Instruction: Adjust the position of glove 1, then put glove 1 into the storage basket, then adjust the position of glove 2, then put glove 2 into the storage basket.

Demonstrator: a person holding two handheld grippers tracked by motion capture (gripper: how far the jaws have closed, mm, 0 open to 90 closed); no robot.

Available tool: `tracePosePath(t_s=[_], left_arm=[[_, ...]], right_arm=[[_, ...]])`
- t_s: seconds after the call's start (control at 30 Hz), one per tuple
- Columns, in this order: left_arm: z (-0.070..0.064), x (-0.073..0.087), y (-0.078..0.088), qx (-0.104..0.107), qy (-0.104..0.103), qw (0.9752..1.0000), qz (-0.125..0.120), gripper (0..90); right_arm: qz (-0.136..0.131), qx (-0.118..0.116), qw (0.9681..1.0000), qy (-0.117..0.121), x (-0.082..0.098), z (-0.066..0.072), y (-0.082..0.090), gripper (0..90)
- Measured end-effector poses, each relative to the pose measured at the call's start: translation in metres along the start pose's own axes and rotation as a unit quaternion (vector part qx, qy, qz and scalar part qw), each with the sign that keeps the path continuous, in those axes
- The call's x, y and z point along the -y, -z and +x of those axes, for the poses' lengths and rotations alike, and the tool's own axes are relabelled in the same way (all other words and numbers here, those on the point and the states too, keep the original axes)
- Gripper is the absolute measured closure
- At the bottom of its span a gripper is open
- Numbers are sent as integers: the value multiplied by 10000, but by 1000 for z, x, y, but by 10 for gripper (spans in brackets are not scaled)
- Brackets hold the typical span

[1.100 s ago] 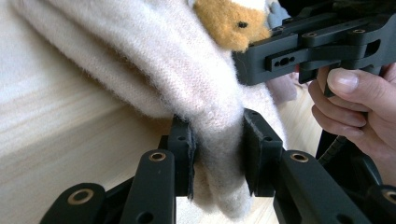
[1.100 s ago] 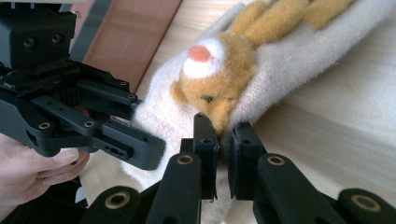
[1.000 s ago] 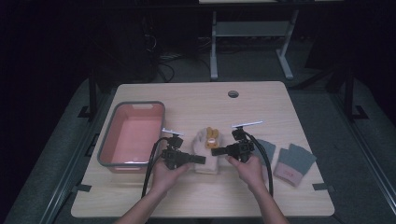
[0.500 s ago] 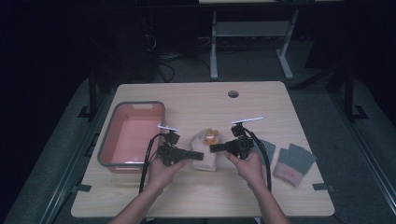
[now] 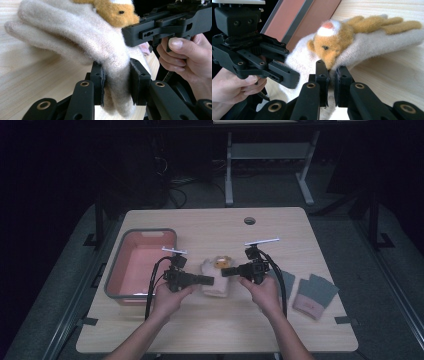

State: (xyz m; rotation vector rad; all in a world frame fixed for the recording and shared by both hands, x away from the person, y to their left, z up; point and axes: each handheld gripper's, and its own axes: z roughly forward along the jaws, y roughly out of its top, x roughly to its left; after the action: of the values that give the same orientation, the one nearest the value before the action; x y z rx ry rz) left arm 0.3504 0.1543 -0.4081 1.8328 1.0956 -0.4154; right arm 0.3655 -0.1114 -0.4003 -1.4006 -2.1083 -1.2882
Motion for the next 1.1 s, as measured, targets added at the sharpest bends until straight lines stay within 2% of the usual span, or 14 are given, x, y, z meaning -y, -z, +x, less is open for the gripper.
tracePosePath(t_s=[0.23, 0.5, 0.7, 0.9, 0.93, 1.1], left_arm=[[-1, -2, 1, 27, 7, 10000, -40, 684], [-6, -9, 8, -27, -76, 10000, -43, 684], [-6, -10, 11, -50, -127, 9999, -52, 685], [-6, -11, 15, -10, -112, 9999, -72, 686], [-6, -11, 15, 9, -50, 9999, -88, 686], [-6, -15, 21, -20, -103, 9999, -88, 686]], right_arm=[[42, 39, 10000, 38, -4, 3, 2, 836], [-16, -42, 10000, 3, -9, 6, 3, 835], [21, 9, 10000, 53, -12, 10, 2, 835], [34, -3, 10000, 81, -14, 13, 2, 835], [39, -1, 10000, 73, -15, 13, 2, 835], [48, -10, 9999, 145, -19, 16, 1, 835]])
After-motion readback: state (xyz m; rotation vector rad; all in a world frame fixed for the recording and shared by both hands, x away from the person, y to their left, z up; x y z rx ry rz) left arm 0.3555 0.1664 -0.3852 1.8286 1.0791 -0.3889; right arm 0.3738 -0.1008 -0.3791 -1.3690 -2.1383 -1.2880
